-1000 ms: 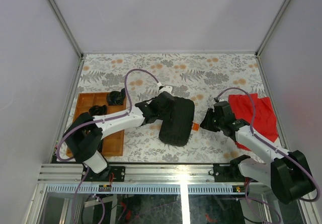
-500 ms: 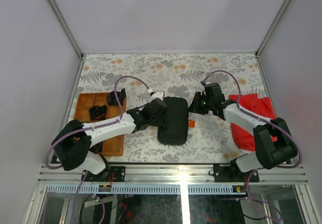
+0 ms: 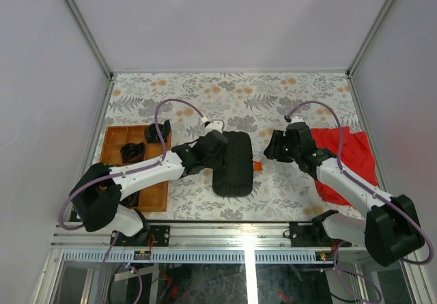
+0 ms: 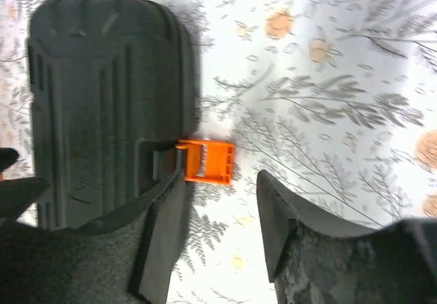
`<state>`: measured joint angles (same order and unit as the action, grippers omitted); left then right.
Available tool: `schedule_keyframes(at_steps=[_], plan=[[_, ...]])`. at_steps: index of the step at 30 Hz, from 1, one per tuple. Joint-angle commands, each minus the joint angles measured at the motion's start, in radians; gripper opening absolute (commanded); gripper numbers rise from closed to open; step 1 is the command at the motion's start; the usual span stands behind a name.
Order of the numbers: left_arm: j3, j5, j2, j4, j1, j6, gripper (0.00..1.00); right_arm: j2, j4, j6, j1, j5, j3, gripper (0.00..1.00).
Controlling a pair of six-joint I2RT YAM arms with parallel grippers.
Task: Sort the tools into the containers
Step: Close the storage box at the center of the board.
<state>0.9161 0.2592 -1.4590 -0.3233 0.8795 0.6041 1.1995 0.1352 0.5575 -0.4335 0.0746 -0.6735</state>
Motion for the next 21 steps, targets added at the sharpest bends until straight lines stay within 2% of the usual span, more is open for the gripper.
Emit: schedule_keyframes(at_steps=[1,4,9,11,15,21], plan=[[0.067,0.014,-0.03,0.019,0.02,-0.056,0.55,-0.102,0.031,0.019,0.014,-0.142,0.093,0.55],[0.093,0.0,-0.044,0.031,0.021,-0.083,0.55,-0.146,-0.004,0.047,0.065,-0.092,0.162,0.6],[0.142,-0.026,-0.093,0.036,0.024,-0.124,0.5,-0.157,-0.098,0.063,0.163,0.087,0.245,0.62],[0.152,-0.035,-0.119,0.034,0.022,-0.133,0.45,-0.145,-0.126,0.064,0.187,0.145,0.259,0.65],[0.159,-0.028,-0.159,0.018,0.026,-0.119,0.3,-0.127,-0.166,0.078,0.201,0.197,0.278,0.75],[0.161,-0.002,-0.18,0.005,0.033,-0.099,0.17,-0.132,-0.222,0.12,0.206,0.206,0.319,0.87]])
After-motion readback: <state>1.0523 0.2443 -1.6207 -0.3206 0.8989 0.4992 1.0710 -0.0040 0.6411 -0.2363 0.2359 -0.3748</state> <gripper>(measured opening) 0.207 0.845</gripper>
